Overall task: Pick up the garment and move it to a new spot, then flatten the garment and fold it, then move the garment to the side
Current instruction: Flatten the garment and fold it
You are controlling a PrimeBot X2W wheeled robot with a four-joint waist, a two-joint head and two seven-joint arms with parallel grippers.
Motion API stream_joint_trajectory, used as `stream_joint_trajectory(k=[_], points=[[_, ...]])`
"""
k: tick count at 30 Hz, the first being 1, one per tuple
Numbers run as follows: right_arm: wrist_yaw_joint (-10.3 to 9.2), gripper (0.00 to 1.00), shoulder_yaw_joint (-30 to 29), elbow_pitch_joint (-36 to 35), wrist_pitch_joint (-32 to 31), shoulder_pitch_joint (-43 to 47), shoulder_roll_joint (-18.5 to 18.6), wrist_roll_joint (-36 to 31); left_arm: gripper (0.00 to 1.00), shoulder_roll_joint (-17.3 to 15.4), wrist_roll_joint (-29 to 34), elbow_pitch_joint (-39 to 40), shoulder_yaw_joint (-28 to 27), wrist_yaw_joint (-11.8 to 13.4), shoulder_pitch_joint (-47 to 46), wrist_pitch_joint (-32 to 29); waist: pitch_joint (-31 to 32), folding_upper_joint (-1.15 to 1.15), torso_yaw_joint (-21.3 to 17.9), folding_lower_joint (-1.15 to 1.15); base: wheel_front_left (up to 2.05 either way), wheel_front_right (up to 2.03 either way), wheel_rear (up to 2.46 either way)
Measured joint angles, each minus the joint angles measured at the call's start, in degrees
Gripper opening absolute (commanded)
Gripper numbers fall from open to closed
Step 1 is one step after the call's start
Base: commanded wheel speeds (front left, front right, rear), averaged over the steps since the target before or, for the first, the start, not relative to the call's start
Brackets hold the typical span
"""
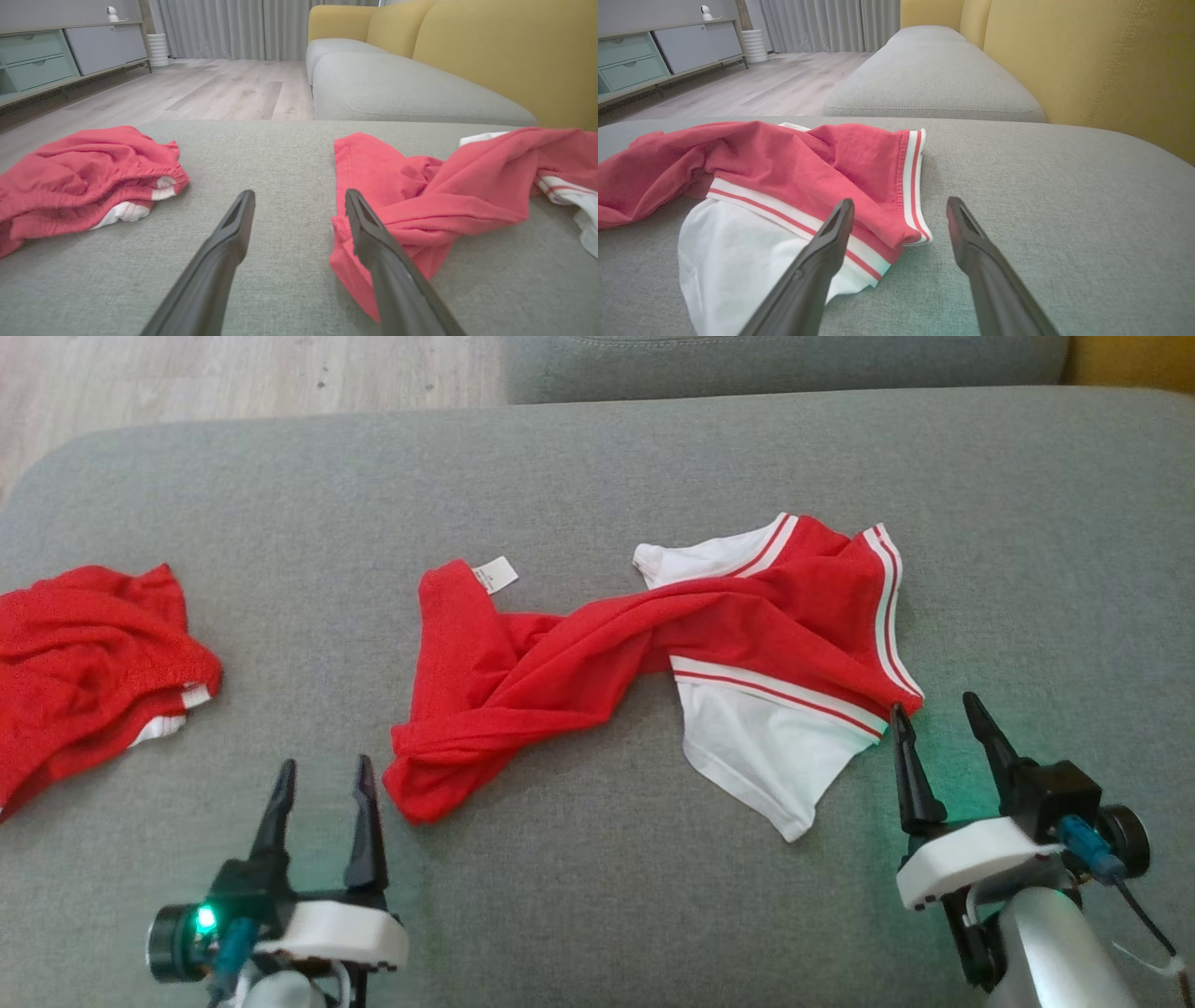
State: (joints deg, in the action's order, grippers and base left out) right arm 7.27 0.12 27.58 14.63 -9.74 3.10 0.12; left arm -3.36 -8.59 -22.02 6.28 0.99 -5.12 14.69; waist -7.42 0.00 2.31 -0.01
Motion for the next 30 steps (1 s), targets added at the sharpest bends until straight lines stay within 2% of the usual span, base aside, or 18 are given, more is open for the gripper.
stream_joint_trajectory(k=[7, 13, 23, 30], points=[[0.00, 1.00, 0.57, 0.41, 0.00, -0.10, -0.05, 0.44, 1.00, 0.57, -1.79, -0.09, -2.47, -1.93, -0.70, 0.00, 0.04, 0.00, 0.16, 0.00, 0.00, 0.00, 0.00], [0.00, 1.00, 1.13, 1.12, 0.00, -0.13, -0.12, 0.99, 1.00, 0.70, -5.24, -8.16, -2.14, -4.11, -5.69, 0.00, -0.29, 0.00, -0.82, 0.00, 0.00, 0.00, 0.00], [0.00, 1.00, 1.09, 2.40, 0.00, -0.13, -0.14, 0.99, 1.00, 1.08, -8.99, -22.94, 4.76, -6.22, -13.63, 0.00, -0.41, 0.00, -1.39, 0.01, 0.00, 0.00, 0.00], [0.00, 1.00, 1.19, 2.70, 0.00, -0.14, -0.15, 0.99, 1.00, 1.11, -10.34, -26.96, 7.09, -6.46, -14.37, 0.00, -0.56, 0.00, -1.14, 0.01, 0.00, 0.00, 0.00]])
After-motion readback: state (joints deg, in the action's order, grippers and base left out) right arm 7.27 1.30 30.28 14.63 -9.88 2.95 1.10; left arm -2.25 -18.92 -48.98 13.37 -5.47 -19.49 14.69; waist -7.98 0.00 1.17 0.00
